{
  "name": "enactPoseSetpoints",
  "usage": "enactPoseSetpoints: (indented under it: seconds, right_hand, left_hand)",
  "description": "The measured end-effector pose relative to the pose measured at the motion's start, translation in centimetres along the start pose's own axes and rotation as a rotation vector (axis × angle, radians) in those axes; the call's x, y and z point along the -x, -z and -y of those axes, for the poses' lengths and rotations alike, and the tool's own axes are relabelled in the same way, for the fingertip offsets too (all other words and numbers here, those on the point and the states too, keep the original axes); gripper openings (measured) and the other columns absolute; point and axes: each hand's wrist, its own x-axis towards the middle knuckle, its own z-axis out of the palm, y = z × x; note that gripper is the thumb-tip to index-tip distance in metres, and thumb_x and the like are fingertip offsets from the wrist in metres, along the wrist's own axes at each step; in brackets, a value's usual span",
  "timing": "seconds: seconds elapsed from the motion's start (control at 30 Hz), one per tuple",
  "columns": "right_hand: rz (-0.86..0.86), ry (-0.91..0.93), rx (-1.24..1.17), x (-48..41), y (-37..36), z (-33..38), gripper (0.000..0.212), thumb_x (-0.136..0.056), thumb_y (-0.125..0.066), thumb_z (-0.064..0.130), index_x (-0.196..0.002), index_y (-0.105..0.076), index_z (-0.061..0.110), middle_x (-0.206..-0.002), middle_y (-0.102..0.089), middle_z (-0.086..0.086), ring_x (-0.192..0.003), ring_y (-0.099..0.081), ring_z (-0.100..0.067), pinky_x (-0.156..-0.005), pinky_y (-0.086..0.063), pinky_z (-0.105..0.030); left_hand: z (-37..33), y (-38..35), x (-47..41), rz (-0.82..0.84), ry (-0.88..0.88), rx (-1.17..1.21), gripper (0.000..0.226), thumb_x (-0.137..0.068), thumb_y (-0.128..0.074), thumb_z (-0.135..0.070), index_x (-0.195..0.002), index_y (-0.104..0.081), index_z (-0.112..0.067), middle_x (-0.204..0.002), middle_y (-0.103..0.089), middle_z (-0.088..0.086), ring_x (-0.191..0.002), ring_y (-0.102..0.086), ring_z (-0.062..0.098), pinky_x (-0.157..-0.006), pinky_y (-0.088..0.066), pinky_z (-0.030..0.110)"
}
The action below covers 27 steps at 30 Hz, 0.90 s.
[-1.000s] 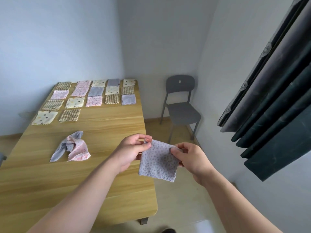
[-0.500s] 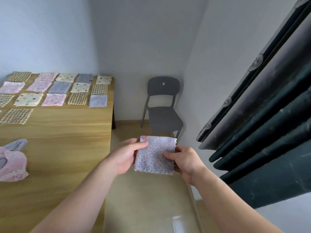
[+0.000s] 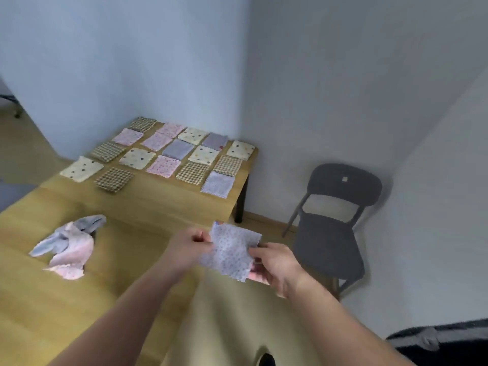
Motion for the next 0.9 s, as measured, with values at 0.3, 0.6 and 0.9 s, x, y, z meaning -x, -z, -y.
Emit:
enactPoseSetpoints:
  seconds: [0.3, 0.6, 0.9]
  right_hand:
    - [0.188, -0.157, 0.254, -14.3, -8.1, 6.4, 0.02, -0.095, -0.063, 0.003, -0.115, -0.065, -0.001, -0.102, -0.072, -0.019, -0.079, -0.068, -0.027, -0.062, -0.058, -0.033]
    - [0.203, -0.285, 0.387, -30.0, -21.6, 10.4, 0.012, -0.097, -0.06, -0.001, -0.107, -0.064, 0.003, -0.086, -0.07, -0.011, -0.067, -0.067, -0.02, -0.06, -0.056, -0.031]
    - [0.107, -0.367, 0.487, -43.3, -32.1, 12.7, 0.005, -0.095, -0.066, 0.002, -0.096, -0.061, 0.003, -0.084, -0.069, -0.015, -0.062, -0.065, -0.02, -0.052, -0.055, -0.031]
  left_hand:
    - [0.3, 6.4, -9.6, -0.298, 0.181, 0.052, 0.027, -0.087, -0.064, 0.003, -0.086, -0.079, -0.02, -0.094, -0.075, 0.002, -0.082, -0.066, 0.013, -0.065, -0.049, 0.022]
    - [3.4, 16.1, -26.2, -0.364, 0.181, -0.076, 0.022, -0.091, -0.069, -0.014, -0.084, -0.077, -0.033, -0.093, -0.072, -0.007, -0.086, -0.07, 0.02, -0.07, -0.055, 0.033]
    - [8.4, 23.1, -41.1, -0.306, 0.187, -0.28, 0.048, -0.093, -0.049, 0.005, -0.119, -0.074, -0.027, -0.12, -0.07, -0.004, -0.094, -0.063, 0.014, -0.064, -0.043, 0.016]
